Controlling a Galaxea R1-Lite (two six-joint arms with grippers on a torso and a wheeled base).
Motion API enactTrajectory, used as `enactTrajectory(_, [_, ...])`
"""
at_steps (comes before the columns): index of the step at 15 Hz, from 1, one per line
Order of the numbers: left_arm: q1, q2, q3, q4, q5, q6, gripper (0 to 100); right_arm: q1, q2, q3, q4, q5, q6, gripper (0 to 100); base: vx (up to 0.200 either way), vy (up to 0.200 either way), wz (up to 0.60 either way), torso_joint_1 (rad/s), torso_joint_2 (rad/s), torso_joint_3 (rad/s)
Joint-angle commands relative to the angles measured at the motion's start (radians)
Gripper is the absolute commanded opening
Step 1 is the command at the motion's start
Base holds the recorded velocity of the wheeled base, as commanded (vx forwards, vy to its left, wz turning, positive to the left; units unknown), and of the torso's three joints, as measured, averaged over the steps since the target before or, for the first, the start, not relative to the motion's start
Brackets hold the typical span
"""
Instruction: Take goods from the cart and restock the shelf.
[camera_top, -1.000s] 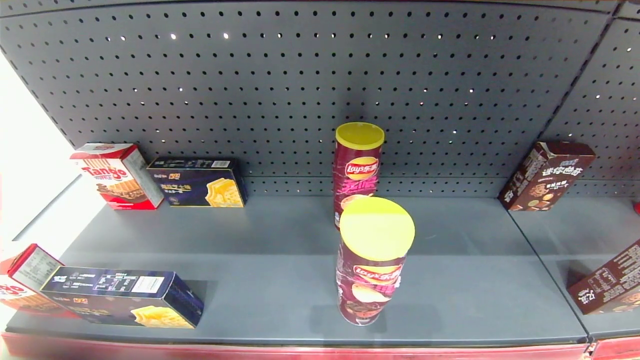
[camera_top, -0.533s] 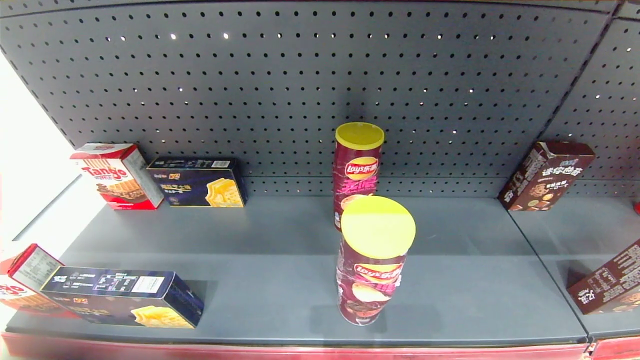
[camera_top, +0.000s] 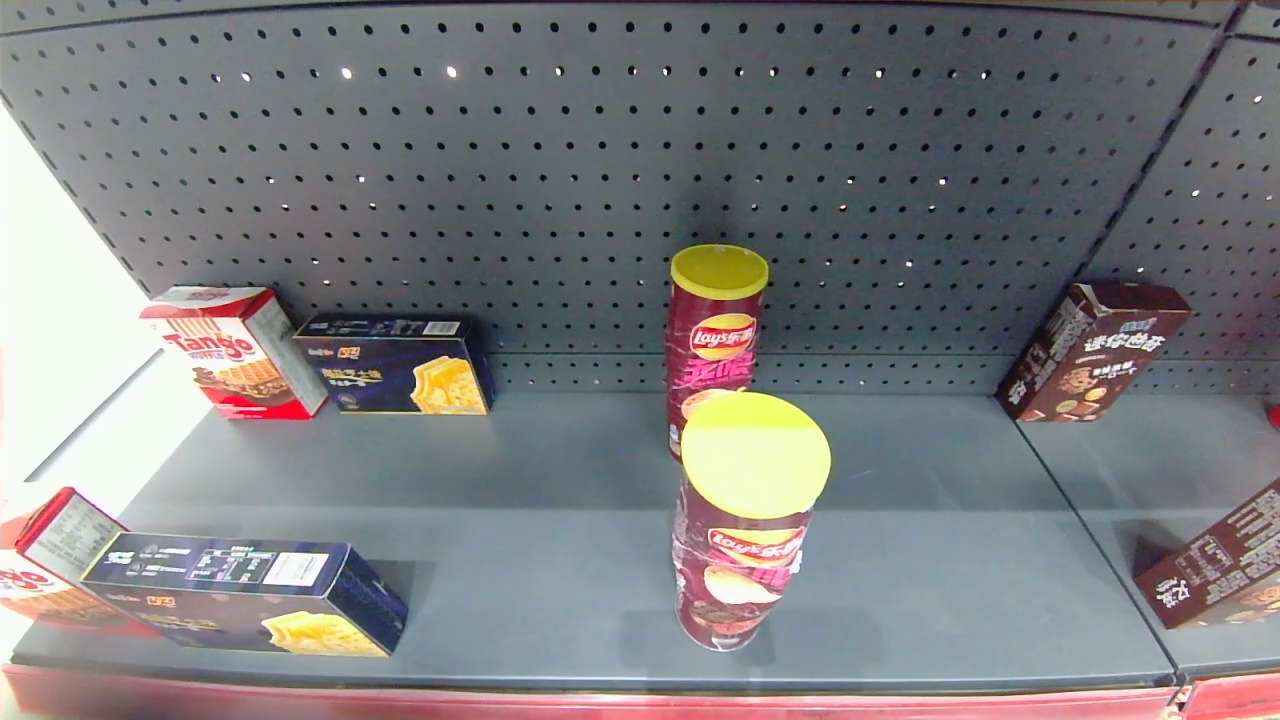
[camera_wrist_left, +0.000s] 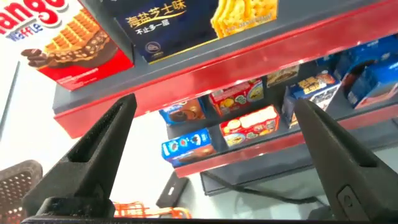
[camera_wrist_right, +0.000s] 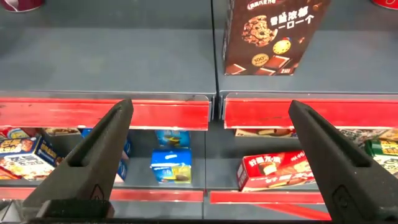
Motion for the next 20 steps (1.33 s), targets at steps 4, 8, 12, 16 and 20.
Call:
enactTrajectory(4, [-0.003,0.008,0.025,-0.056,-0.115,-0.114,100,0.0,0.001,0.0,-0.001,0.0,0.0,100,0.0,0.0,0.0,0.0,0.0,0.0])
enactTrajectory(8, [-0.001,0.005,0.074,-0.156,-0.225,-0.122,100,0.0,0.001,0.0,-0.001,0.0,0.0,100,0.0,0.0,0.0,0.0,0.0,0.0])
enactTrajectory(12, [0.02,0.014,0.08,-0.173,-0.132,-0.128,100,0.0,0.001,0.0,0.001,0.0,0.0,100,0.0,0.0,0.0,0.0,0.0,0.0])
enactTrajectory(16, [0.166,-0.045,0.121,-0.279,-0.13,-0.174,100,0.0,0.001,0.0,-0.001,0.0,0.0,100,0.0,0.0,0.0,0.0,0.0,0.0])
enactTrajectory(20, [0.137,-0.092,0.121,-0.276,-0.123,-0.189,100,0.0,0.001,0.0,-0.001,0.0,0.0,100,0.0,0.0,0.0,0.0,0.0,0.0])
